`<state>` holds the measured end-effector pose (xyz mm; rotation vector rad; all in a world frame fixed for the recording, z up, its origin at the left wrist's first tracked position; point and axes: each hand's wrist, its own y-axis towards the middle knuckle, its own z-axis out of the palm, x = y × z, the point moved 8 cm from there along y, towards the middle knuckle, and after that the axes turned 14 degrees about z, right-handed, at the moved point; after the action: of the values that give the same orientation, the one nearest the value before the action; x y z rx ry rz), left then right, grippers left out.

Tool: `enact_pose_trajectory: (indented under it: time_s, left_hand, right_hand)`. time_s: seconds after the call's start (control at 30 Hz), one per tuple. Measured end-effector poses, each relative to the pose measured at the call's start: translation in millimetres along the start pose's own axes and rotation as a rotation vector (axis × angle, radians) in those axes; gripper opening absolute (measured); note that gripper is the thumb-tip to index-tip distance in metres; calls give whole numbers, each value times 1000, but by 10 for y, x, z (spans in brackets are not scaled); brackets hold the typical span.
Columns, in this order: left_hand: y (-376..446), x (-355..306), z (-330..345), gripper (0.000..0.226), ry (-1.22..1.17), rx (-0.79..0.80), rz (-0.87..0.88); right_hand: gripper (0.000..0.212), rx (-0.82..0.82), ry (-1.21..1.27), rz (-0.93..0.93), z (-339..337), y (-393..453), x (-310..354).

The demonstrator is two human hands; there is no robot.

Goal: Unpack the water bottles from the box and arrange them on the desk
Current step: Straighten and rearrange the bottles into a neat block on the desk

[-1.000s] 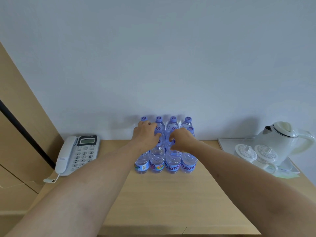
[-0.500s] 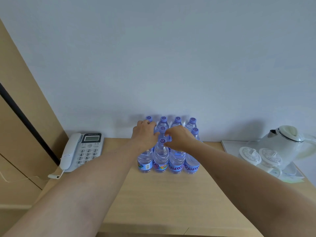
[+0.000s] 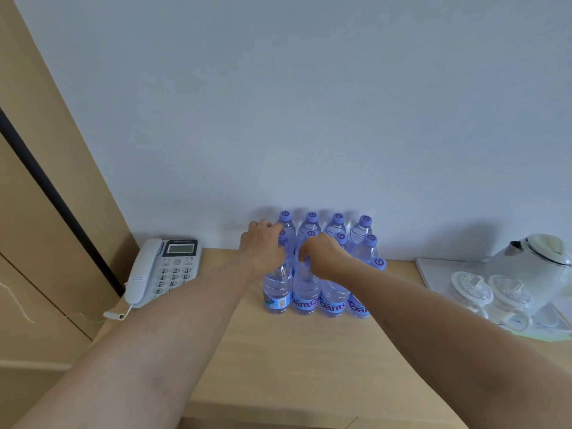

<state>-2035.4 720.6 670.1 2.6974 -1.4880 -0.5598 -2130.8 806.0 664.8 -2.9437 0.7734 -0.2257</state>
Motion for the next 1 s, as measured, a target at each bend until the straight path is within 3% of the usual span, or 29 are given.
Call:
enact_pose_trajectory:
  time_s: [0.2, 0.67, 0.87, 1.0]
  left_hand:
    - [15, -7, 16, 42, -9, 8, 13]
    - [-19, 73, -37, 50, -11, 13, 57]
    - [-60, 254, -90, 50, -21, 9, 48]
    - [-134, 420, -110, 50, -3, 19, 39]
  right_hand:
    - [36, 24, -11, -34, 25, 29, 49]
    - [34, 7, 6, 141, 67, 21, -30]
    - [38, -71, 125, 59, -55, 46, 287]
    - [30, -8, 117, 90, 56, 70, 509]
